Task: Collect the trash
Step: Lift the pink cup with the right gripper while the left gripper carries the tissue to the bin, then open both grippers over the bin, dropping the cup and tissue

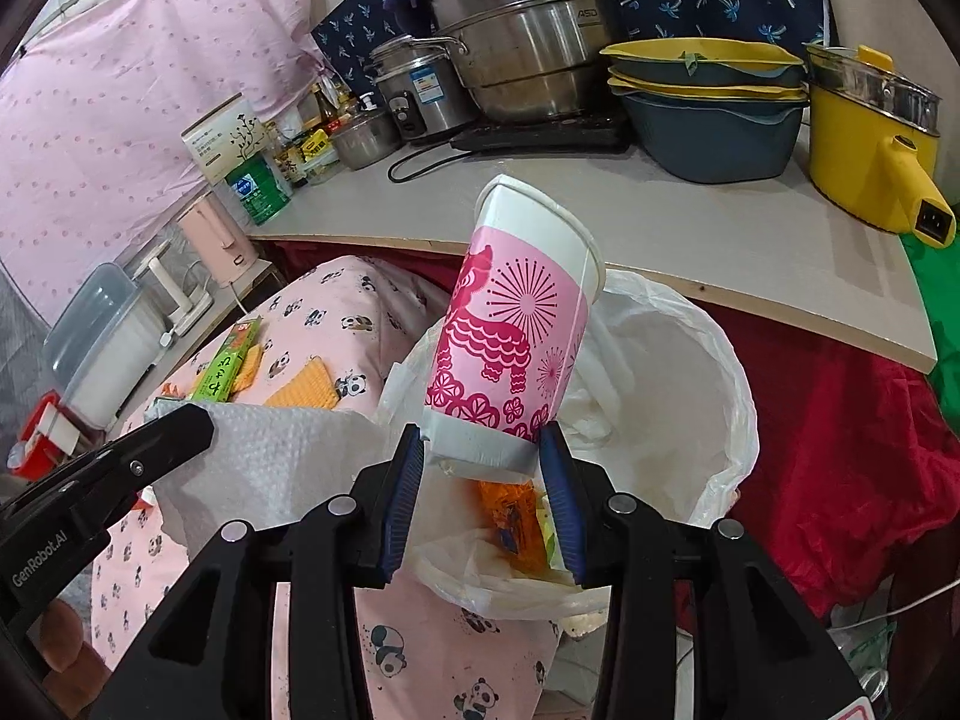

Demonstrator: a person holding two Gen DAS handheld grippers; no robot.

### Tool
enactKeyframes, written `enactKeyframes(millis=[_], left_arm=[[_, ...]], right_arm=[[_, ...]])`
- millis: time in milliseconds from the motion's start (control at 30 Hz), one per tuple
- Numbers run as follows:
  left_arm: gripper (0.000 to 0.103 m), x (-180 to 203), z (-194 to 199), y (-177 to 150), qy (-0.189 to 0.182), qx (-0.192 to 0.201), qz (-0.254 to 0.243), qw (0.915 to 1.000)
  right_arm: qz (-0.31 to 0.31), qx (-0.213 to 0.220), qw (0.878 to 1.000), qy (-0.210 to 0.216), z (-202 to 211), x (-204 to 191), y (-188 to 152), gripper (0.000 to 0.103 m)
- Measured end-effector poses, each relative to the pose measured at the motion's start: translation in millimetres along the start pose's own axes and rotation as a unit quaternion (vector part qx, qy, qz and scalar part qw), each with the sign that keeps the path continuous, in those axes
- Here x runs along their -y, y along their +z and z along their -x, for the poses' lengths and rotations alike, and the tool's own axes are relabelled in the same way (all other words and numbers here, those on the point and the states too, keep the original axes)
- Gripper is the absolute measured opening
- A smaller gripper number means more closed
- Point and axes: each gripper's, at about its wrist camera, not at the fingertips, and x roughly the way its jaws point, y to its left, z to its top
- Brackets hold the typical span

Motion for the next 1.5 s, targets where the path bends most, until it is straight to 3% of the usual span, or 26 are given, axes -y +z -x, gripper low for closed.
enactKeyframes(millis=[233,467,667,700,800,867,1033,1233,1500], left_arm=[[0.001,7.5,-5.7,5.5,-0.015,-0.005,-0.010,0.9998],[0.001,32.0,-23.4,16.1,-0.074,-0.026,-0.034,0.9963],[0.002,38.5,-50.4,20.7,-0.135,-0.065,-0.009,0.9887],[0.003,36.7,-54.8,20.4,-0.143,-0.072,-0.001,0.9871],[0.020,29.3,-63.2,17.7,-0.152,-0.085,0.024,0.9845],[0.034,23.5,-63.3,15.0,-0.145,-0.083,0.037,0.9852],[0.047,9.6,-55.7,12.6,-0.117,-0.066,0.046,0.9899],[0.048,-6.2,-40.5,11.9,-0.046,-0.038,0.039,0.9974],[0.048,-34.0,-20.5,3.4,0.032,-0.014,0.047,0.9983]], right_arm=[[0.002,-0.012,1.000,-0.002,-10.0,1.3,-5.4,0.039],[-0.009,-0.025,1.000,-0.016,-18.2,16.6,-12.9,0.039],[-0.018,-0.029,0.999,-0.027,-18.4,29.9,-15.9,0.039],[-0.019,-0.029,0.999,-0.029,-18.4,31.5,-16.0,0.039],[-0.019,-0.032,0.999,-0.030,-20.0,34.0,-15.4,0.040],[-0.018,-0.032,0.999,-0.032,-21.9,33.4,-15.0,0.040],[-0.018,-0.028,0.999,-0.033,-24.7,29.7,-12.6,0.041],[-0.013,-0.019,0.999,-0.024,-20.5,16.9,-8.1,0.041],[0.007,-0.001,1.000,-0.010,-2.8,-12.8,-4.4,0.047]])
